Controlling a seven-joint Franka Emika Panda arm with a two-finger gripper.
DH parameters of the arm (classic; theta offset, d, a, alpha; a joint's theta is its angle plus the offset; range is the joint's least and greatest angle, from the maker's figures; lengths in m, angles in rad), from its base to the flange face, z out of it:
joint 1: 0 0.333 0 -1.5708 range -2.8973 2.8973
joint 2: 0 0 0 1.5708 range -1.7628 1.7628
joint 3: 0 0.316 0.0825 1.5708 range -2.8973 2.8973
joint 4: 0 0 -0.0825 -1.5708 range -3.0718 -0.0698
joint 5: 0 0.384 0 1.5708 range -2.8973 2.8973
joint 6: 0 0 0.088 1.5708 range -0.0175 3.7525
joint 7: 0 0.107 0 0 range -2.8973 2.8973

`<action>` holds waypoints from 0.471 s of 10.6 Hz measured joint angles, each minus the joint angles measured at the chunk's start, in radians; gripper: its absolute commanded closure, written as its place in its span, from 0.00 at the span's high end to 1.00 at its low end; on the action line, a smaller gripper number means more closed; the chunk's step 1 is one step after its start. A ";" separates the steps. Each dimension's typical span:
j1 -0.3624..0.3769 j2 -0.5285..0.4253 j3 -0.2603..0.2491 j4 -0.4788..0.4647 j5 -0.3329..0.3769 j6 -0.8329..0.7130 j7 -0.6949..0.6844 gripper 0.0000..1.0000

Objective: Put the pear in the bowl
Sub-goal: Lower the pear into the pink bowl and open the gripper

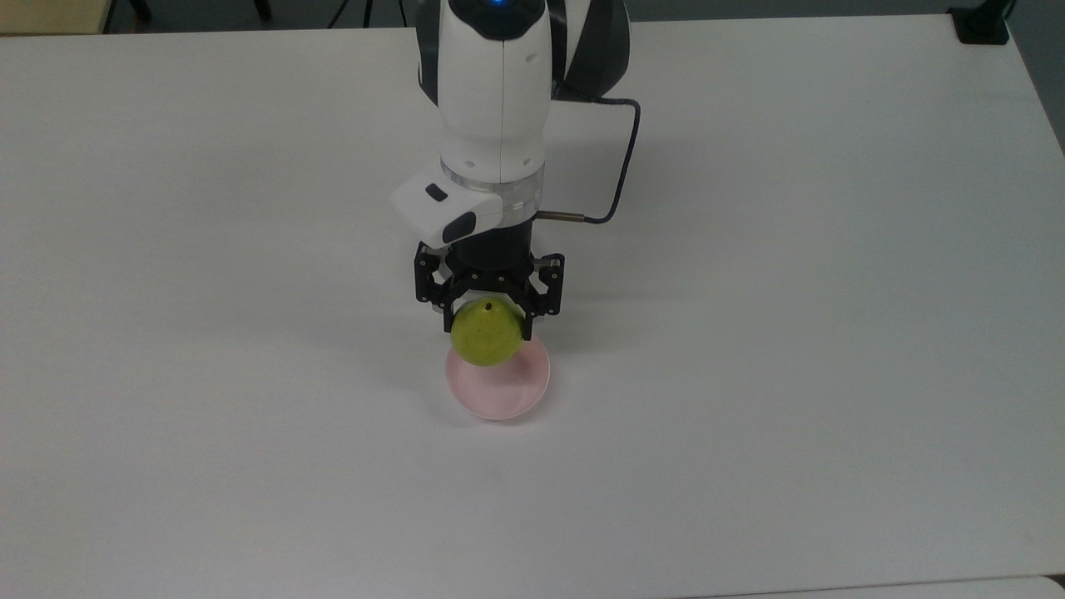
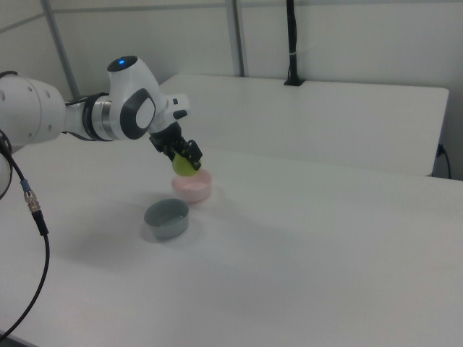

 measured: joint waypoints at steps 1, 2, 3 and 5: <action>0.000 0.014 0.000 0.000 0.000 0.013 0.000 0.51; 0.000 0.026 0.000 0.000 0.000 0.033 0.000 0.52; 0.000 0.036 0.000 0.000 0.000 0.053 0.000 0.52; 0.001 0.054 0.000 0.000 0.000 0.091 0.000 0.56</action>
